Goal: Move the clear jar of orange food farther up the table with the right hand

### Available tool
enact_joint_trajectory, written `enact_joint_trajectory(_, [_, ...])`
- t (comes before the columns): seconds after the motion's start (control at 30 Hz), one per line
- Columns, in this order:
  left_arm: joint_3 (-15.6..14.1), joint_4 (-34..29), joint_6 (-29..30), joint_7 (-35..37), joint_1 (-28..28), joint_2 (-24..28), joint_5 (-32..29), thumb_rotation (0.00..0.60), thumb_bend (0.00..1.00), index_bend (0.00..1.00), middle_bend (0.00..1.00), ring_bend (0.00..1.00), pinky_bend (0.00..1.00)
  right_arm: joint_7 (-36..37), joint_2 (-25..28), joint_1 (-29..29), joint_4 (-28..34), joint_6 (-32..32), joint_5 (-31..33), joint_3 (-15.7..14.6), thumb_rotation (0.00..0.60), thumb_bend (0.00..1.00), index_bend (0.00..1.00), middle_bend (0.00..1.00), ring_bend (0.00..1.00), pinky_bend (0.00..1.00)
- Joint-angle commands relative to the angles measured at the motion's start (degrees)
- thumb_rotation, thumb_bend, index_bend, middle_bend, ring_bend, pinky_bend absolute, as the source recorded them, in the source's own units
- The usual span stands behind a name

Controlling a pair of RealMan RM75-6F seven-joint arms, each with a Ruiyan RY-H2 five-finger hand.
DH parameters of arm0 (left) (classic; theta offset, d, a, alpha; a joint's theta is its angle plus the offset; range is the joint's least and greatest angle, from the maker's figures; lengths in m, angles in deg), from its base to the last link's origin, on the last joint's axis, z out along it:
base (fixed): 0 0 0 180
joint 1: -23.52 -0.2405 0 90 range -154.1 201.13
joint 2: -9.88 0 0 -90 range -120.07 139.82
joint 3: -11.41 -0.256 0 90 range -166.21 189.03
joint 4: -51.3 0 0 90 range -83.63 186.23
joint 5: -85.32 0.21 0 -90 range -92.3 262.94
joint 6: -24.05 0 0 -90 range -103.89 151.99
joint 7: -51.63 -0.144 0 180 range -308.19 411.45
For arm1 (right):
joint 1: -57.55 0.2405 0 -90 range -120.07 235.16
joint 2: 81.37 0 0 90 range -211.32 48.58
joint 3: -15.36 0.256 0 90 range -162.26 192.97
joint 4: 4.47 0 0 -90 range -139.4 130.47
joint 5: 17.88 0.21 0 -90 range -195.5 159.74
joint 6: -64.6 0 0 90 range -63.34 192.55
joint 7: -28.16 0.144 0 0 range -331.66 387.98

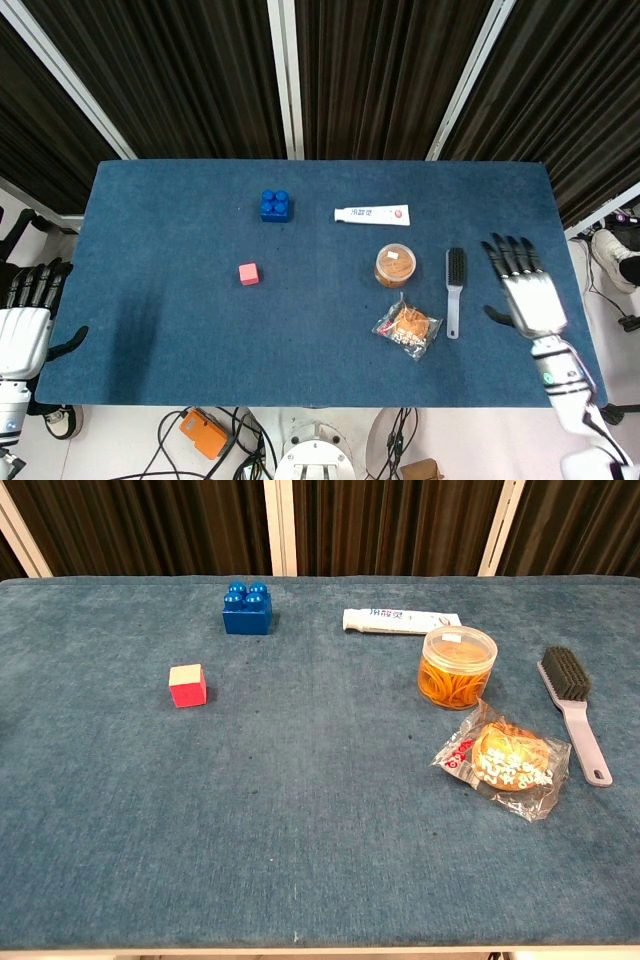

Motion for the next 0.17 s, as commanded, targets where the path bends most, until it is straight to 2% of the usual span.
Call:
enact_joint_trajectory(0.03, [0.08, -0.09, -0.79, -0.32, 0.38, -0.02, -0.31, 0.600, 0.16, 0.00, 0.00, 0.00, 0.01, 0.75, 1.77, -12.69, 0.63, 12.33, -1.27, -3.81, 0.600, 0.26, 0.00, 0.00, 0.00, 0.00])
enact_joint_trajectory(0.17, [0.01, -0.17, -1.76, -1.32, 0.86, -0.34, -0.46, 0.600, 0.16, 0.00, 0.00, 0.00, 0.01, 4.36, 2.58, -13.74, -0.68, 13.48, -3.21, -2.97, 0.600, 0.26, 0.00, 0.00, 0.00, 0.00])
